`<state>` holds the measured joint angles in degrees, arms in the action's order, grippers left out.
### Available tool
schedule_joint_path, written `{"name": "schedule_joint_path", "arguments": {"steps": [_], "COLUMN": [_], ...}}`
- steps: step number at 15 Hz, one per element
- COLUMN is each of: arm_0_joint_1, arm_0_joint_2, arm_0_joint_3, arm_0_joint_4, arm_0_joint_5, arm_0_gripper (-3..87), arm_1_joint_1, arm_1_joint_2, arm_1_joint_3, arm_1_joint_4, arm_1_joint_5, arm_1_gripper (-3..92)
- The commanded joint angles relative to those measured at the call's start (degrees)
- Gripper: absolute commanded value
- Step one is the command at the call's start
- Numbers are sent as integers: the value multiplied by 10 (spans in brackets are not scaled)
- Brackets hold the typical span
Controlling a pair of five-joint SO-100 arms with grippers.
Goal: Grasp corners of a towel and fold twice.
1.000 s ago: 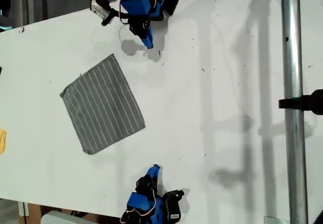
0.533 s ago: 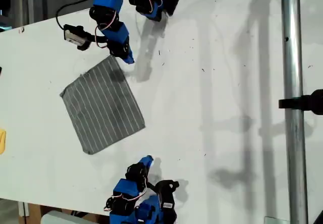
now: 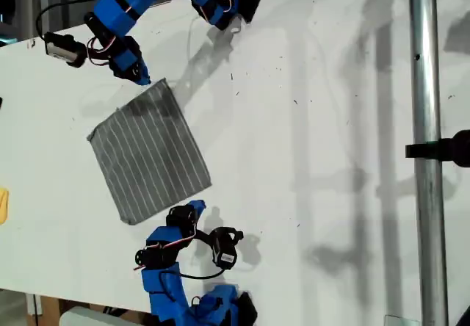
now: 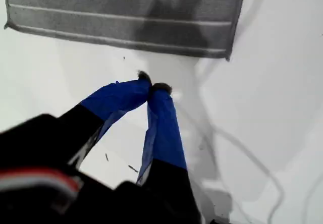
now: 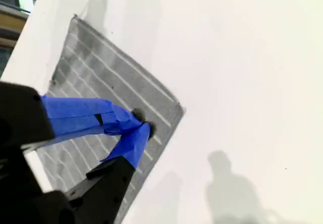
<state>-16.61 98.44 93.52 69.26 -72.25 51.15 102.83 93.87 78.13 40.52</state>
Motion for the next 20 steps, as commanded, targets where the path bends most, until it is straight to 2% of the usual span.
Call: {"name": "schedule_joint_path", "arguments": {"steps": [1,2,3,5,6,9,14,15,17,20], "arm_0_joint_1": [-39,-45,-47,-47,-48,-49,-51,-52,-54,-58], "arm_0_joint_2": [0,1,1,-1,-2,-3,-4,-4,-3,-3], "arm_0_joint_3": [-54,-54,-54,-54,-54,-54,-52,-51,-48,-44], "arm_0_joint_4": [21,27,30,32,33,33,38,40,42,42], "arm_0_joint_5": [17,18,18,18,19,19,18,18,18,16], "arm_0_gripper": [-26,-26,-26,-26,-26,-26,-26,-26,-26,-26], "arm_1_joint_1": [27,26,30,47,54,69,74,78,83,61], "arm_1_joint_2": [-54,-82,-108,-129,-139,-178,-311,-345,-420,-432], "arm_1_joint_3": [-116,-142,-164,-141,-112,-47,-53,-71,-131,-148], "arm_1_joint_4": [15,22,35,17,-5,-68,-107,-104,-68,-63], "arm_1_joint_5": [-34,-46,-58,-83,-94,-118,-115,-117,-115,-119], "arm_1_gripper": [6,104,246,330,336,335,320,285,106,81]}}
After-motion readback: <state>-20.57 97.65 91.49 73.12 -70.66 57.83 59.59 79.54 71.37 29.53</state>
